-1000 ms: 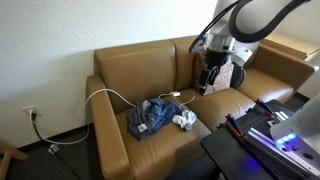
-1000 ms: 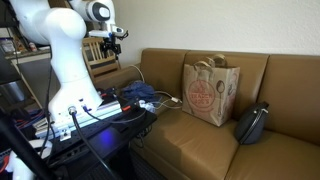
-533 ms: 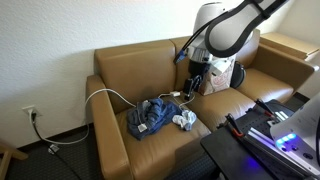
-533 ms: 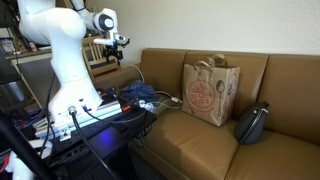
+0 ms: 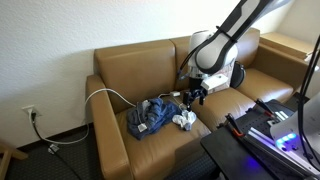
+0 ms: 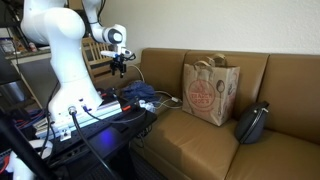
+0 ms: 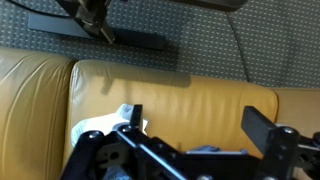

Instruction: Put the pair of jeans on the arm rest

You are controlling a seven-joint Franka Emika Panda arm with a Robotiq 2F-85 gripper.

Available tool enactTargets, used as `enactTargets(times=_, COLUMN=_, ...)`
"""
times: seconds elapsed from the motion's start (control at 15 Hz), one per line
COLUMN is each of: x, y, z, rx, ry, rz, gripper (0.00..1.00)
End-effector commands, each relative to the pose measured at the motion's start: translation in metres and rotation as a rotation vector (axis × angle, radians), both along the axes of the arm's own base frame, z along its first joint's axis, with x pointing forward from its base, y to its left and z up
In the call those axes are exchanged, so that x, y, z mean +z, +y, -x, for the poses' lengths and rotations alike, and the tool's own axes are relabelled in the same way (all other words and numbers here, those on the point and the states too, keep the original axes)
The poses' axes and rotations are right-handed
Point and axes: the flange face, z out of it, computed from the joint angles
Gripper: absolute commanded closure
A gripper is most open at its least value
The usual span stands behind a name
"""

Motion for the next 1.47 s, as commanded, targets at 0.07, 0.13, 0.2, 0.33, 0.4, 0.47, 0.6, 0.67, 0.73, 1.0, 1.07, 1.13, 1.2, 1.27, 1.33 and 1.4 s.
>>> enactTargets(times=0.07, x=-0.069, y=0.033, z=-0.034, rx=-0.194, ry=-0.002, rz=0.023, gripper=0.0)
enactTargets(times=0.13, x=-0.077, y=0.038, z=-0.042, rx=-0.238, ry=-0.024, rz=0.035, gripper=0.0)
enactTargets(times=0.2, x=-0.086, y=0.042, z=-0.047, rx=-0.301, ry=-0.033, rz=0.048, gripper=0.0)
enactTargets(times=0.33, x=-0.079, y=0.038, z=-0.04, rx=-0.274, ry=-0.014, rz=0.042, gripper=0.0)
enactTargets(times=0.4, x=-0.087, y=0.041, z=-0.045, rx=-0.305, ry=-0.017, rz=0.052, gripper=0.0)
enactTargets(times=0.47, x=-0.091, y=0.044, z=-0.049, rx=-0.321, ry=-0.018, rz=0.055, gripper=0.0)
enactTargets(times=0.6, x=-0.093, y=0.045, z=-0.052, rx=-0.331, ry=-0.019, rz=0.056, gripper=0.0)
enactTargets(times=0.67, x=-0.092, y=0.045, z=-0.053, rx=-0.332, ry=-0.021, rz=0.055, gripper=0.0)
enactTargets(times=0.73, x=-0.092, y=0.045, z=-0.053, rx=-0.333, ry=-0.021, rz=0.055, gripper=0.0)
enactTargets(times=1.0, x=-0.11, y=0.079, z=-0.056, rx=-0.312, ry=-0.11, rz=0.074, gripper=0.0)
enactTargets(times=1.07, x=-0.112, y=0.092, z=-0.058, rx=-0.316, ry=-0.152, rz=0.072, gripper=0.0)
enactTargets(times=1.13, x=-0.114, y=0.105, z=-0.061, rx=-0.312, ry=-0.204, rz=0.071, gripper=0.0)
enactTargets(times=1.2, x=-0.116, y=0.115, z=-0.064, rx=-0.316, ry=-0.237, rz=0.069, gripper=0.0)
enactTargets(times=1.27, x=-0.122, y=0.124, z=-0.068, rx=-0.323, ry=-0.275, rz=0.078, gripper=0.0)
enactTargets(times=1.33, x=-0.127, y=0.131, z=-0.07, rx=-0.332, ry=-0.3, rz=0.09, gripper=0.0)
enactTargets(times=1.4, x=-0.134, y=0.136, z=-0.073, rx=-0.339, ry=-0.324, rz=0.101, gripper=0.0)
